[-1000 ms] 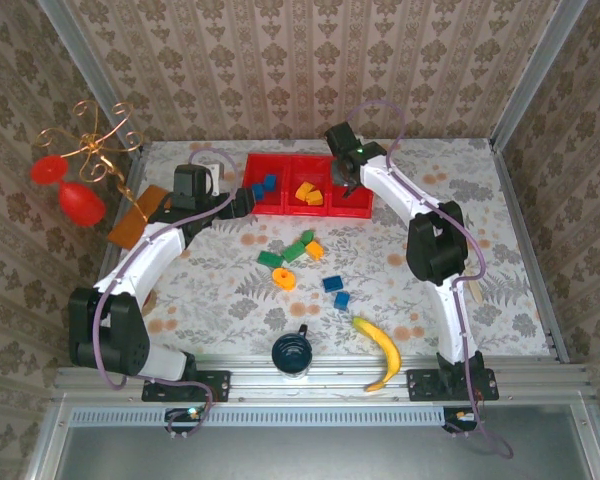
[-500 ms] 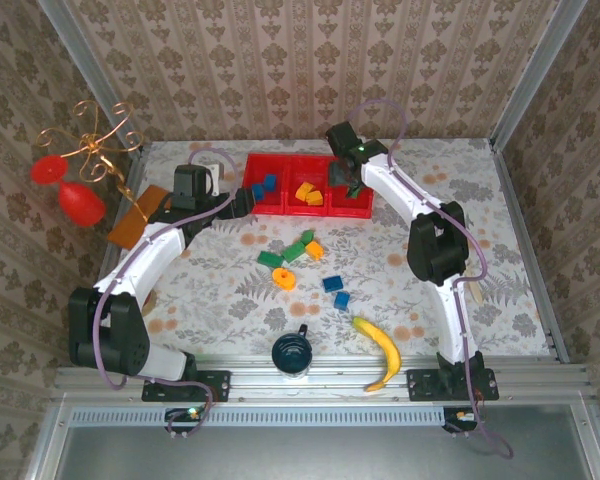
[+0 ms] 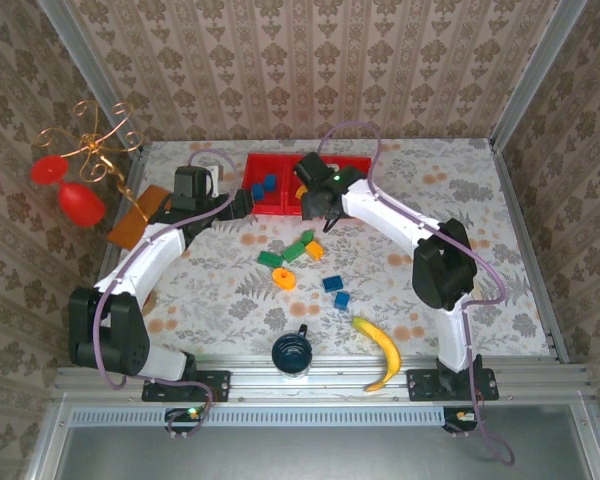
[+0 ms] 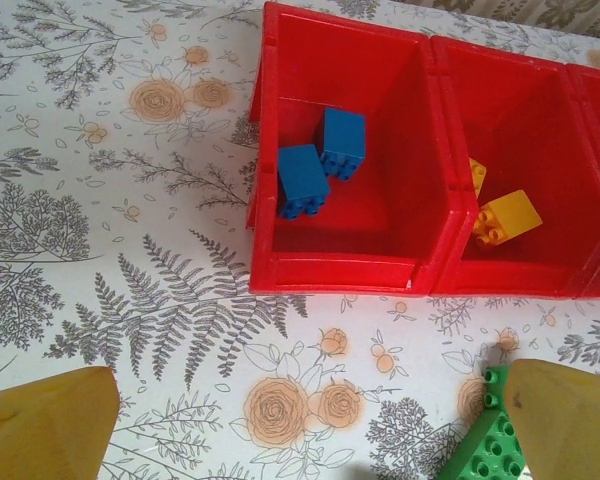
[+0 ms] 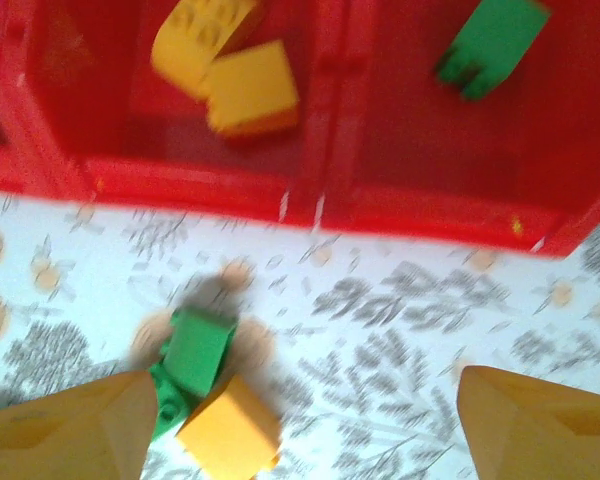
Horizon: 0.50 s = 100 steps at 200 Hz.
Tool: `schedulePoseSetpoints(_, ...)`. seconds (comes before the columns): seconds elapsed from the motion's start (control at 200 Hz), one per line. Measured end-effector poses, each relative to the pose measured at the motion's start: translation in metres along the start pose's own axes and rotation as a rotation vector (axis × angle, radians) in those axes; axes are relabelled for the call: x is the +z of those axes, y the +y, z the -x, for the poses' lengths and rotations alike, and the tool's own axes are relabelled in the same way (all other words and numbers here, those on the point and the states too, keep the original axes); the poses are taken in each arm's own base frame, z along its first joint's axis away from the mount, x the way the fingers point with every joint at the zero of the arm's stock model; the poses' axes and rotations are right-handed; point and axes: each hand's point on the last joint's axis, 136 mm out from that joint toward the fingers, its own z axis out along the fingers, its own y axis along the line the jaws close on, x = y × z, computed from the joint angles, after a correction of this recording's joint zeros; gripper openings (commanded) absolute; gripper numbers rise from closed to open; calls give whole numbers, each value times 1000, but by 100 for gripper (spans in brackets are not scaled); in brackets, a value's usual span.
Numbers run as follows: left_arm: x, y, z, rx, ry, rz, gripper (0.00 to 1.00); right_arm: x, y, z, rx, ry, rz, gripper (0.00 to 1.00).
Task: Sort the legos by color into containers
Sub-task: Pick up the lego from the center of the table.
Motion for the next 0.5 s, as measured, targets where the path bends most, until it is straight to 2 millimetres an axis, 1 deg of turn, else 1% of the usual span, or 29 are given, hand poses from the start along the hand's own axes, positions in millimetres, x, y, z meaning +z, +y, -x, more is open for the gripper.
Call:
schedulePoseSetpoints(0.1,0,2,0,-6,0,5,100,2,12,-22,-6,40,6,75)
schedulePoseSetpoints(0.17,0,3,0,-10,0,7,100,3,18,-33,-8,61,13,75)
schedulePoseSetpoints(0.295,0,3,0,-11,-1,9,100,8,21,-52,-14,107,23,74)
schedulePoseSetpoints(0.375,0,4,0,-13,-1,9,100,11,20,-60,-16,138,30,74)
schedulePoseSetpoints(0.5,0,5,0,-20,-2,12,100,13,20,-64,-23,170,58,73)
